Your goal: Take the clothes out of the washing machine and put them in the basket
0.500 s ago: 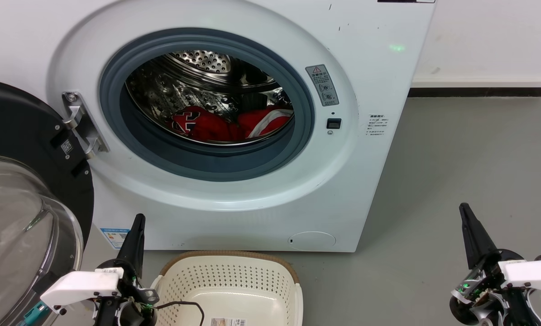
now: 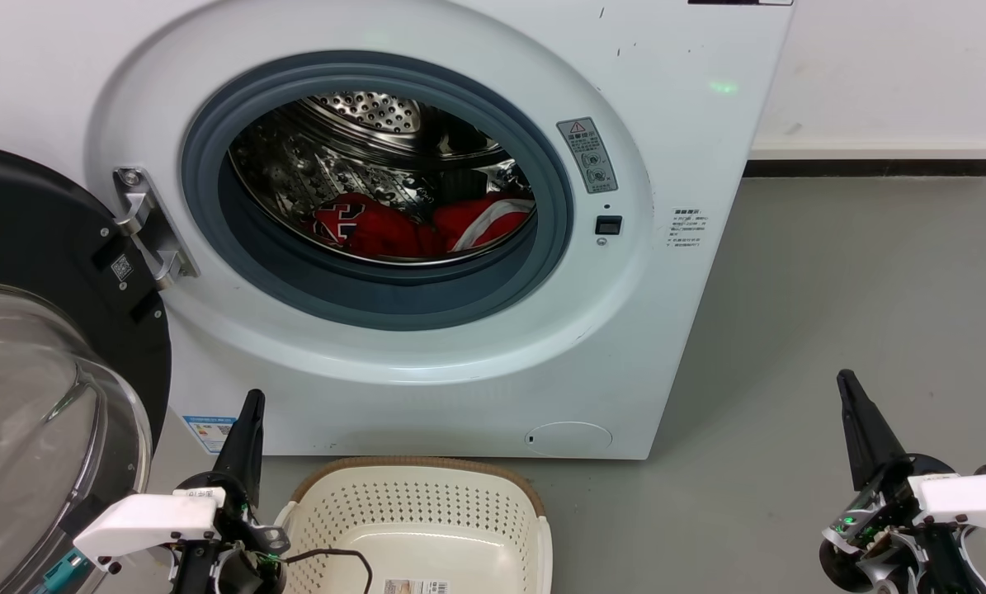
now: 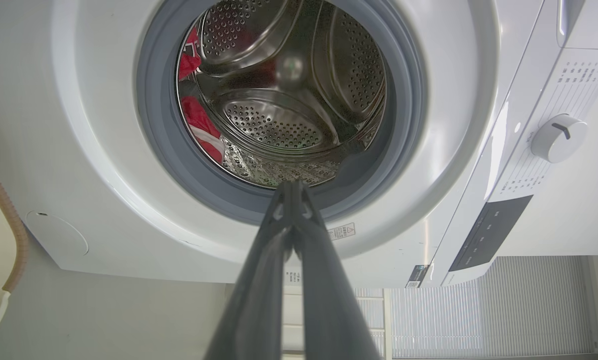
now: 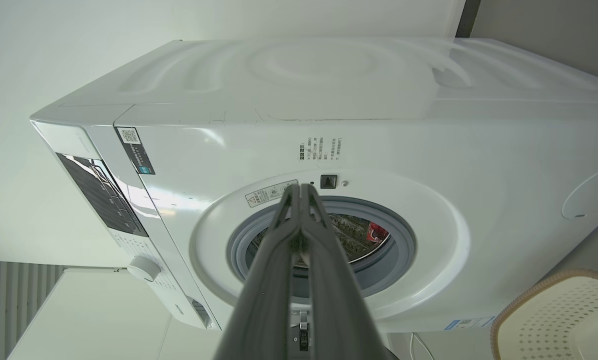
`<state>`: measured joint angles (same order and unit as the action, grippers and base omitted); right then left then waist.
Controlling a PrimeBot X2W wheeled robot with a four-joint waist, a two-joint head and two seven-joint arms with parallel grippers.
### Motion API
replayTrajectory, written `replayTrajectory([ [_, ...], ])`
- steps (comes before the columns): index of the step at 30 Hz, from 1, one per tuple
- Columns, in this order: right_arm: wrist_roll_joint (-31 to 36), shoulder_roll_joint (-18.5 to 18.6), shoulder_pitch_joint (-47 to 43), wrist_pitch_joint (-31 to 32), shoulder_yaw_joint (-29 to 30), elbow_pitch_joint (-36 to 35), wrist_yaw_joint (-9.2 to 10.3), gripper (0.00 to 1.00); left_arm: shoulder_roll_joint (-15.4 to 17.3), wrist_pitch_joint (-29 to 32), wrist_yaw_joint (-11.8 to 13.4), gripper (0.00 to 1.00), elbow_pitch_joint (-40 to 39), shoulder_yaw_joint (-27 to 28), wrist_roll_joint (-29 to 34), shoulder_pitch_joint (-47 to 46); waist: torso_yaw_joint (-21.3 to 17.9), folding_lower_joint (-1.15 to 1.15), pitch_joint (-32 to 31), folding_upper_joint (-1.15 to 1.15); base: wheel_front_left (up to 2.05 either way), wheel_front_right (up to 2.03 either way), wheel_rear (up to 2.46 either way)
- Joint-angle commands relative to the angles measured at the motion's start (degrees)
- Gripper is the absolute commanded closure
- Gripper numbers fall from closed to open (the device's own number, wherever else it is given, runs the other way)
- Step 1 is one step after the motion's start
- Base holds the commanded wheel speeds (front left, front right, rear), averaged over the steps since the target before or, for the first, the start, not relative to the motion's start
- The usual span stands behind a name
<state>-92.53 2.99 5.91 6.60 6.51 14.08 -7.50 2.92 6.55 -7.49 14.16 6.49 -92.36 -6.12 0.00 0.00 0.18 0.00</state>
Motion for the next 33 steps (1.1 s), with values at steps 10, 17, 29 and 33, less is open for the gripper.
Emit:
replayTrajectory([
  [10,0.25,-0.18,0.67,0.00,-0.03,0.06,0.02,1.00,-0.08,0.12,-0.12,1.00,-0.09,0.12,-0.12,-0.33,0.00,0.00,0.00,0.00,0.00,0.00,0.00],
  [17,-0.02,-0.01,-0.41,-0.01,-0.02,0.65,0.00,0.00,-0.04,-0.03,0.00,0.00,0.72,-0.11,0.02,0.39,0.00,0.00,0.00,0.00,0.00,0.00,0.00],
  [29,1.89,-0.06,-2.31,-2.96,-0.56,0.45,0.01,0.00,-0.12,-3.08,0.00,0.00,0.19,0.13,3.62,2.10,-0.08,0.00,0.11,0.00,0.00,0.00,0.00],
  [33,6.40,-0.05,-2.36,-4.04,0.30,0.66,0.01,0.00,-0.12,-4.16,0.00,0.00,-0.09,0.99,5.70,2.35,-0.15,0.00,0.13,0.00,0.00,0.00,0.00],
])
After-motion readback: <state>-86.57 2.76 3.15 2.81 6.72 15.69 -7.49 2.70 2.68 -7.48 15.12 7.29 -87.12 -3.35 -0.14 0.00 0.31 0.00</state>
